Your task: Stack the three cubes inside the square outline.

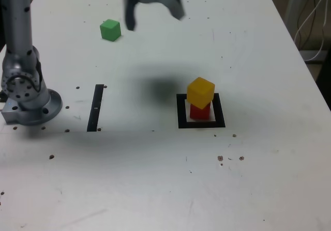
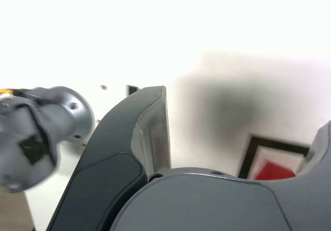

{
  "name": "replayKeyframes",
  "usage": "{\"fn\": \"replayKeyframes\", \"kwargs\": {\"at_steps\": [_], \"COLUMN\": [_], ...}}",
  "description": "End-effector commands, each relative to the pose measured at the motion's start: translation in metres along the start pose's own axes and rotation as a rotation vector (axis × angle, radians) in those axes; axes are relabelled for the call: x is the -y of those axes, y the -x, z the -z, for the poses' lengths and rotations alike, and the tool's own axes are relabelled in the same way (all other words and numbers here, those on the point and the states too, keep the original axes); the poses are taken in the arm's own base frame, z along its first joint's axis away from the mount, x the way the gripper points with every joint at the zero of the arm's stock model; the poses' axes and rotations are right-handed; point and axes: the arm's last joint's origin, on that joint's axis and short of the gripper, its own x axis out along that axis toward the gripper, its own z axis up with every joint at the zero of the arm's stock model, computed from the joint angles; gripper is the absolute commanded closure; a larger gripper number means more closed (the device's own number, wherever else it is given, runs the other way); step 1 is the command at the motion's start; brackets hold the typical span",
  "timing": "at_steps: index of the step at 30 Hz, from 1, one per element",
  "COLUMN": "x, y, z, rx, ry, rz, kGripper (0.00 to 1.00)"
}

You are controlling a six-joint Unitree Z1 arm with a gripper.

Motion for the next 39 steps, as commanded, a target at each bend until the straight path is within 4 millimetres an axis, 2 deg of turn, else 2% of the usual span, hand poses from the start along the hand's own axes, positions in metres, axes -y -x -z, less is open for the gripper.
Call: {"fn": "replayKeyframes", "kwargs": {"at_steps": [1,7,14,21,26,39], "x": [-0.021,-0.075,-0.134,-0.177,-0.19,-0.189], "y": [-0.007,-0.035,-0.084,-0.124,-0.145,-0.178], "z": [0.012,0.029,0.047,0.059,0.06,0.047], "rx": [-0.03,-0.079,-0.038,-0.051,-0.072,-0.092], "ry": [0.038,0.066,0.2,0.296,0.316,0.285], "rz": [0.003,0.013,0.097,0.157,0.181,0.216], "kGripper": [0.0,0.0,0.0,0.0,0.01,0.02]}}
